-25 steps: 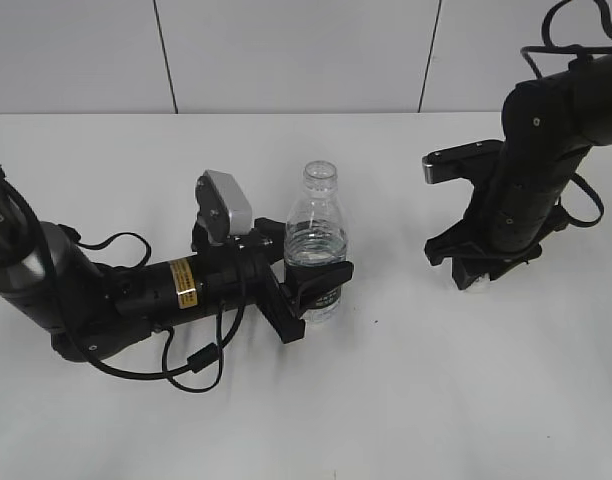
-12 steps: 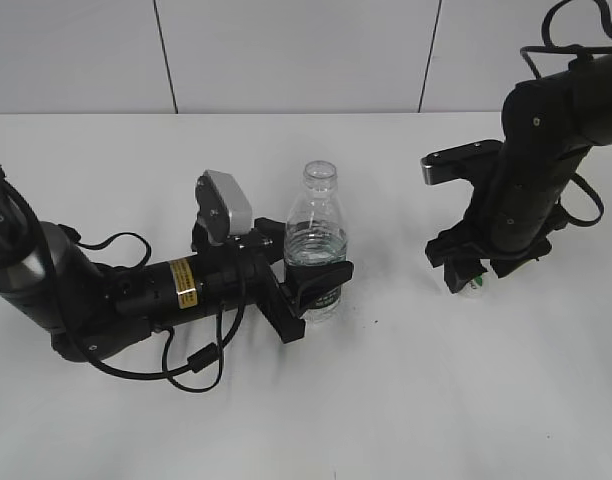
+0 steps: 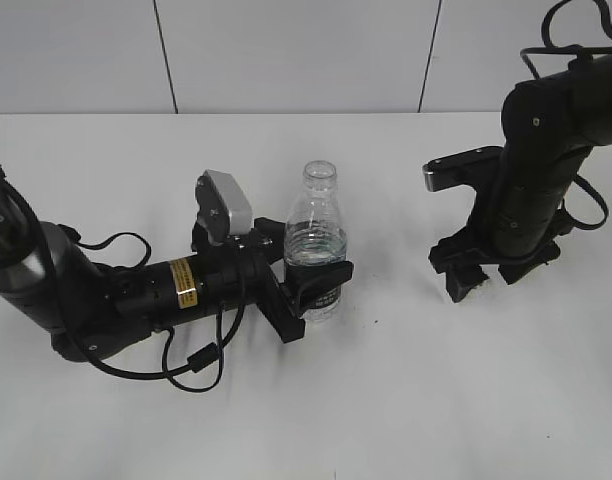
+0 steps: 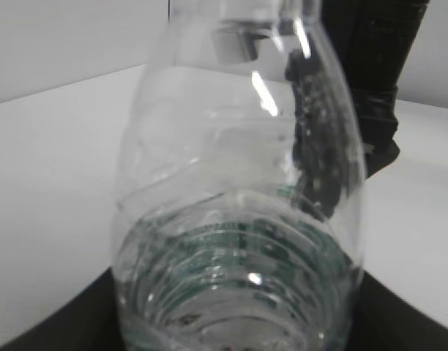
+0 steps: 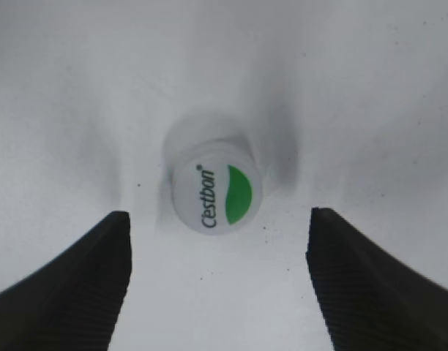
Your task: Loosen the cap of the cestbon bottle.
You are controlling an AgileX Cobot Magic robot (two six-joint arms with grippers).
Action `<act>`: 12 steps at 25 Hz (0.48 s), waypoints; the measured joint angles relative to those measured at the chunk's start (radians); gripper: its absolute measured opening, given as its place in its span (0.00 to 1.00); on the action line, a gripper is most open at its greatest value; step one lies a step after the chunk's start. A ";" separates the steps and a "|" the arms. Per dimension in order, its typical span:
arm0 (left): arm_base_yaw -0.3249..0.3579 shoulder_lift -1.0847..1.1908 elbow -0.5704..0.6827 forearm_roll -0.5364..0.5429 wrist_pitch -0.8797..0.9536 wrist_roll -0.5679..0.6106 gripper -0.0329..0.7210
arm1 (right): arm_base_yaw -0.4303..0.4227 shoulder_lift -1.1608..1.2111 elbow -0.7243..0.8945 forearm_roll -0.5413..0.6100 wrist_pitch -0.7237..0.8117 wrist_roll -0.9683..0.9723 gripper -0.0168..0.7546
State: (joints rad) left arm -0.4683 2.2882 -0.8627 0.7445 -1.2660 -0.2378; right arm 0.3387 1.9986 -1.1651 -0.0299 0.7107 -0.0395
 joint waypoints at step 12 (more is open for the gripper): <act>0.000 0.001 0.001 -0.006 0.053 0.000 0.79 | 0.000 0.000 0.000 0.000 0.001 -0.003 0.76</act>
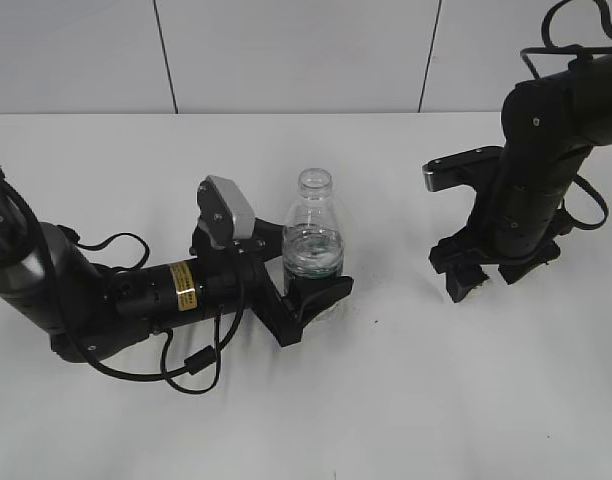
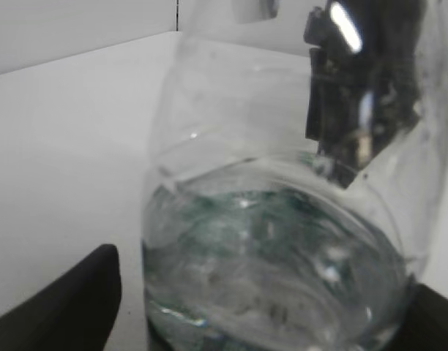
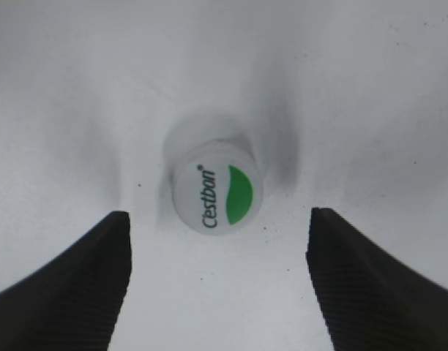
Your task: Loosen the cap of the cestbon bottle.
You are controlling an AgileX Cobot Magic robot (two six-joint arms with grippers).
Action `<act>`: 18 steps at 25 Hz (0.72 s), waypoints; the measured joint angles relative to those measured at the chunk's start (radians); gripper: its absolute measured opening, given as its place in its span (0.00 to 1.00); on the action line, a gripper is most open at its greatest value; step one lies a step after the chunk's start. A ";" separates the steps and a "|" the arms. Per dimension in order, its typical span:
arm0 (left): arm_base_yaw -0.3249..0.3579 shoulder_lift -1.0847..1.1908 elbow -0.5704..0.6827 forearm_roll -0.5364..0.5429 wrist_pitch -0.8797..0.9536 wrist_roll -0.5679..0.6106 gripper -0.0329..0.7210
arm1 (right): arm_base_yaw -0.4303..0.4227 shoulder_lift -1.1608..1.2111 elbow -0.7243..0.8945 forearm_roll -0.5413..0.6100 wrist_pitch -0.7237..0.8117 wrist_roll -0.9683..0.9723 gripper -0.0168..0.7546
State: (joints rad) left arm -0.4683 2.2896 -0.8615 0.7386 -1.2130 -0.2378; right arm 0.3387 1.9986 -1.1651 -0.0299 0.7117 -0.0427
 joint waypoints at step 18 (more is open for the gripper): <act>0.000 -0.233 0.001 0.062 0.005 -0.191 0.80 | 0.000 0.000 0.000 0.000 -0.002 -0.005 0.76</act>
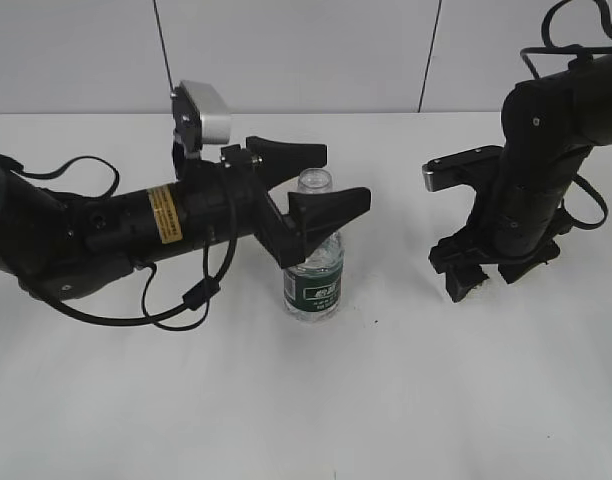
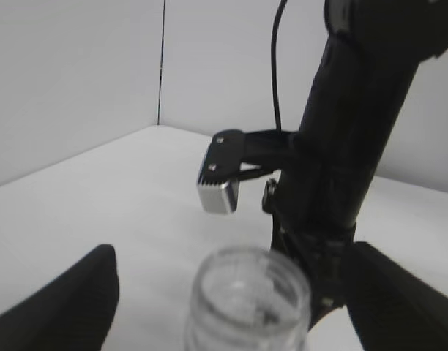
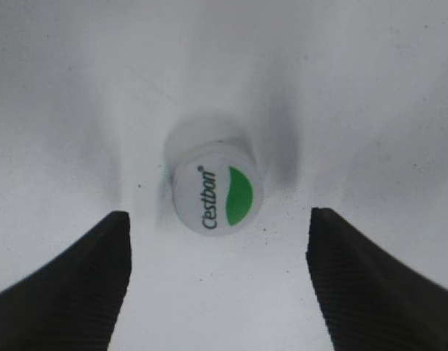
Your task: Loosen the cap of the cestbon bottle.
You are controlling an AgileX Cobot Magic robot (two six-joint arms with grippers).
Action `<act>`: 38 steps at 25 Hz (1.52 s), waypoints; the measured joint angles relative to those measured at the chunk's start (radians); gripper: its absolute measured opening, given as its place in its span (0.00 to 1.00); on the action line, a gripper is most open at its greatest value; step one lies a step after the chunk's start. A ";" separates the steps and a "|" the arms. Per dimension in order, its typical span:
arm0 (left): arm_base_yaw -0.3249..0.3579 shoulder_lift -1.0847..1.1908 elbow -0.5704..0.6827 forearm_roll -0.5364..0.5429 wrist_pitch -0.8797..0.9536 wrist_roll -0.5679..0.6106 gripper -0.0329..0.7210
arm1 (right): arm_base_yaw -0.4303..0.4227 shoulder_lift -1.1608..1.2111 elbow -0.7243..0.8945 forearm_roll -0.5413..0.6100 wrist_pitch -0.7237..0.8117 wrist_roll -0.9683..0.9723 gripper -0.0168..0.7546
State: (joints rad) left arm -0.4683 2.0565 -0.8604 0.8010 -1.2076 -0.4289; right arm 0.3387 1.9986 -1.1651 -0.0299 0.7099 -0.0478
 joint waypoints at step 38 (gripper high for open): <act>0.375 -0.527 -0.171 -0.661 1.922 0.147 0.67 | -0.006 -0.240 -0.022 0.021 0.324 -0.001 0.76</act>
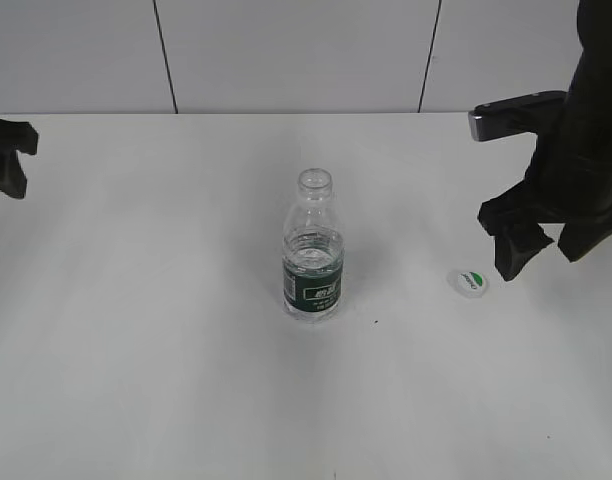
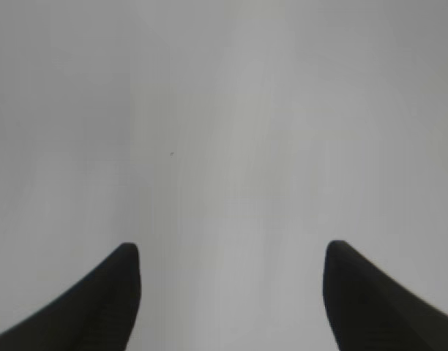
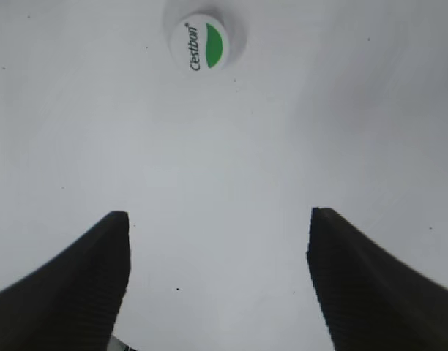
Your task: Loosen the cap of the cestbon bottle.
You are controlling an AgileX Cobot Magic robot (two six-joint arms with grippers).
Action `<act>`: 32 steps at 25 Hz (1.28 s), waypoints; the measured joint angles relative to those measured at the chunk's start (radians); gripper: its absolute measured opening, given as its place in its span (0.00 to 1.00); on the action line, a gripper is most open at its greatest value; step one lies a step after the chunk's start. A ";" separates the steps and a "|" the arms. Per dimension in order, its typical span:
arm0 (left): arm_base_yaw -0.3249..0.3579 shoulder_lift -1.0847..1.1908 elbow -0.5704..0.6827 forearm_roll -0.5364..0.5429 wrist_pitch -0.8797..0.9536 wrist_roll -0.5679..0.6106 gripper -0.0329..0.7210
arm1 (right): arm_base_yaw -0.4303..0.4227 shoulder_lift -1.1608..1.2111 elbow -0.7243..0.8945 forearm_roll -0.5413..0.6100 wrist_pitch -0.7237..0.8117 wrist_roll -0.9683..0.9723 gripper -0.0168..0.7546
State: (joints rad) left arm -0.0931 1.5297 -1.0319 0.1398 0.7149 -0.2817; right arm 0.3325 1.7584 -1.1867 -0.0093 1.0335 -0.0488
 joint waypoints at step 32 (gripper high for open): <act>0.054 -0.054 -0.037 -0.074 0.222 0.148 0.64 | -0.189 -0.072 0.000 -0.005 0.083 -0.016 0.78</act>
State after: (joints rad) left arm -0.0393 1.4759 -1.0687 0.0660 0.9366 -0.1335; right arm 0.1434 1.6863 -1.1867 -0.0145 1.1167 -0.0645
